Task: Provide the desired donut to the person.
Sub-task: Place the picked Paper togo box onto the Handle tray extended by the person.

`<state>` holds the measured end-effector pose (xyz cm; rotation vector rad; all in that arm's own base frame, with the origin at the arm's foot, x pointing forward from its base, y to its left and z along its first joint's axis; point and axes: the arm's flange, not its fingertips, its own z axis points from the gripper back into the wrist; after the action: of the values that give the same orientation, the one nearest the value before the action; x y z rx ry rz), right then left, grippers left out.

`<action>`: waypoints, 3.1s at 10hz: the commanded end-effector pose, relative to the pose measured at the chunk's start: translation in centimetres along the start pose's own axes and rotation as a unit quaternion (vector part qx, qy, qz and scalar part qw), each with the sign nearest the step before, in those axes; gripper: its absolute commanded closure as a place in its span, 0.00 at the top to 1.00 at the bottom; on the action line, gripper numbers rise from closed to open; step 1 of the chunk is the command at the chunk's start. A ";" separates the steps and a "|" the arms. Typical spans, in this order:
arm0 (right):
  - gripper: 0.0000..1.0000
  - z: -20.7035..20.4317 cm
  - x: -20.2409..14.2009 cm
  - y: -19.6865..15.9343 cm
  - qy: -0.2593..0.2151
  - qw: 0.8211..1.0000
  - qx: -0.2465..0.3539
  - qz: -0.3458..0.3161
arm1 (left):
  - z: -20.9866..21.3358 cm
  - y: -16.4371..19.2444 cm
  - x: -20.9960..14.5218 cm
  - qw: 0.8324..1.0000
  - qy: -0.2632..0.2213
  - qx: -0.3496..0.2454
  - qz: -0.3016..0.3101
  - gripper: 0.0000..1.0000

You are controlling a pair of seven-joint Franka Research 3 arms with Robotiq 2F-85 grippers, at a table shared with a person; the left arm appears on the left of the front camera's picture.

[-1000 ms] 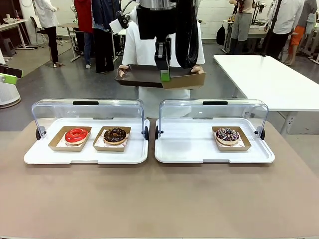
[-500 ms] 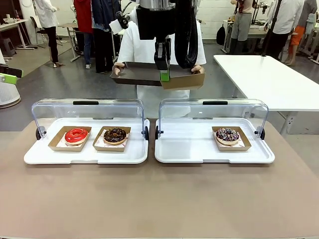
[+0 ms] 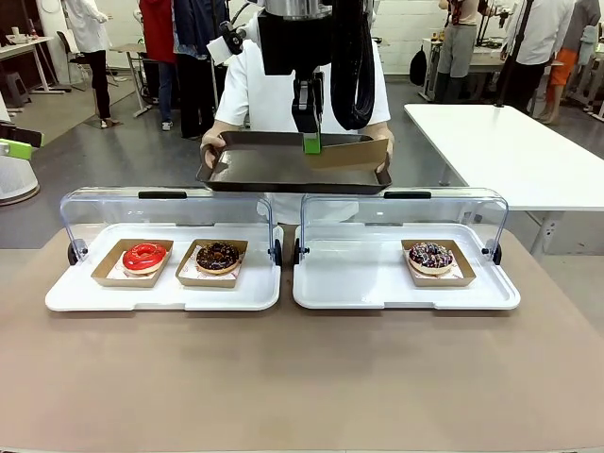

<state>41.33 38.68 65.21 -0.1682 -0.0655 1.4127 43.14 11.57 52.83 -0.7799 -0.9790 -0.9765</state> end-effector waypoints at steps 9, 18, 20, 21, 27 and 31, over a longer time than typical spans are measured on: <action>0.00 0.1 -0.1 0.3 0.001 1.000 -0.002 0.000 | 0.1 -0.1 0.1 1.000 -0.004 0.001 -0.001 1.00; 0.01 1.5 0.7 -8.0 -0.059 0.996 -0.068 0.027 | 0.1 -0.1 0.1 1.000 -0.004 0.001 -0.001 1.00; 0.01 0.1 1.0 -11.0 -0.074 0.996 -0.052 0.027 | 0.1 -0.1 0.1 1.000 -0.004 0.001 -0.001 1.00; 0.01 -0.6 1.3 -12.3 -0.073 0.996 -0.046 0.018 | 0.1 -0.1 0.1 1.000 -0.004 0.001 -0.001 1.00; 0.01 -5.7 1.7 -14.1 -0.051 0.999 -0.004 0.010 | 0.1 -0.1 0.1 1.000 -0.004 0.001 -0.001 1.00; 0.01 -6.5 1.1 -14.0 -0.041 0.999 0.026 0.001 | 0.1 -0.1 0.1 1.000 -0.004 0.001 -0.001 1.00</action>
<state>55.60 37.25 60.03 -0.0954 -0.1219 1.4372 43.15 11.59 52.83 -0.7796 -0.9790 -0.9763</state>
